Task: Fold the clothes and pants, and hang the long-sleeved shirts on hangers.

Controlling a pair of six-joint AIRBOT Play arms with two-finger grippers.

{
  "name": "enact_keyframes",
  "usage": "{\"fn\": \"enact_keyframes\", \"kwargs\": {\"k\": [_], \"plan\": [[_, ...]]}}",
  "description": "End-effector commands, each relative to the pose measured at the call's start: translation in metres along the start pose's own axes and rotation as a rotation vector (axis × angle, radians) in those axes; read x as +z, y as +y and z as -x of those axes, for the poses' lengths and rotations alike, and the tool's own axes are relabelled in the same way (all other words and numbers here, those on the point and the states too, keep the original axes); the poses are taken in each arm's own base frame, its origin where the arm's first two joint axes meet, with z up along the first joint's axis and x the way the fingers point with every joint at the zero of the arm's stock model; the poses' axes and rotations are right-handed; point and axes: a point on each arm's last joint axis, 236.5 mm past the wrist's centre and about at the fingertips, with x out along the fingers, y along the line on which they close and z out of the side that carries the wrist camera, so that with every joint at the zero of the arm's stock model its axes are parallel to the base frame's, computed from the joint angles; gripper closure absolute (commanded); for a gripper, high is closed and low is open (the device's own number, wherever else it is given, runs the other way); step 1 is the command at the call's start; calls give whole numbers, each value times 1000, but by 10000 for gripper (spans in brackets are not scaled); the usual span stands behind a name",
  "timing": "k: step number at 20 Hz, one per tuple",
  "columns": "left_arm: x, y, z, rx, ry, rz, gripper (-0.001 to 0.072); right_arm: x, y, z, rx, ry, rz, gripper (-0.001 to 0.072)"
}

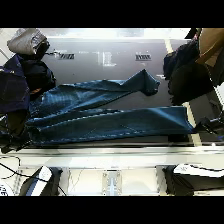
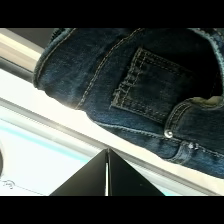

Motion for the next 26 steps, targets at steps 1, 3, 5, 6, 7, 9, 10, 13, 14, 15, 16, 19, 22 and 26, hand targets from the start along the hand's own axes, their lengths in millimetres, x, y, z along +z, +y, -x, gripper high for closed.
{"fn": "enact_keyframes", "kwargs": {"k": [1,3,5,6,7,9,10,13,14,15,16,19,22,26], "plan": [[-4,12,0,52,18,-17,683,-27,-48,17,-243,82,-73,677],[-5,14,0,60,21,-21,683,-8,-63,15,-297,-9,-108,678],[-6,20,1,83,27,-30,683,7,-77,10,-343,-90,-152,677],[-6,21,1,86,29,-31,683,13,-78,6,-341,-117,-151,676],[-7,20,1,85,29,-30,682,19,-72,4,-315,-139,-144,641],[-6,16,1,67,25,-23,609,21,-59,4,-264,-138,-118,290],[-4,13,1,55,18,-17,359,17,-56,8,-257,-117,-117,290],[20,5,15,25,-102,4,92,14,-55,49,-306,-117,-145,290],[38,1,28,10,-181,17,92,24,-55,71,-335,-173,-157,290],[60,-6,45,-19,-282,36,92,41,-49,98,-350,-273,-163,290],[82,-13,61,-57,-374,60,92,66,-37,124,-334,-410,-154,290],[131,-26,81,-152,-479,107,91,167,49,197,-64,-901,-38,292],[164,-39,62,-182,-407,64,89,226,89,159,-10,-898,35,293],[203,-69,45,-217,-383,47,89,298,146,30,197,-654,34,292]]}}
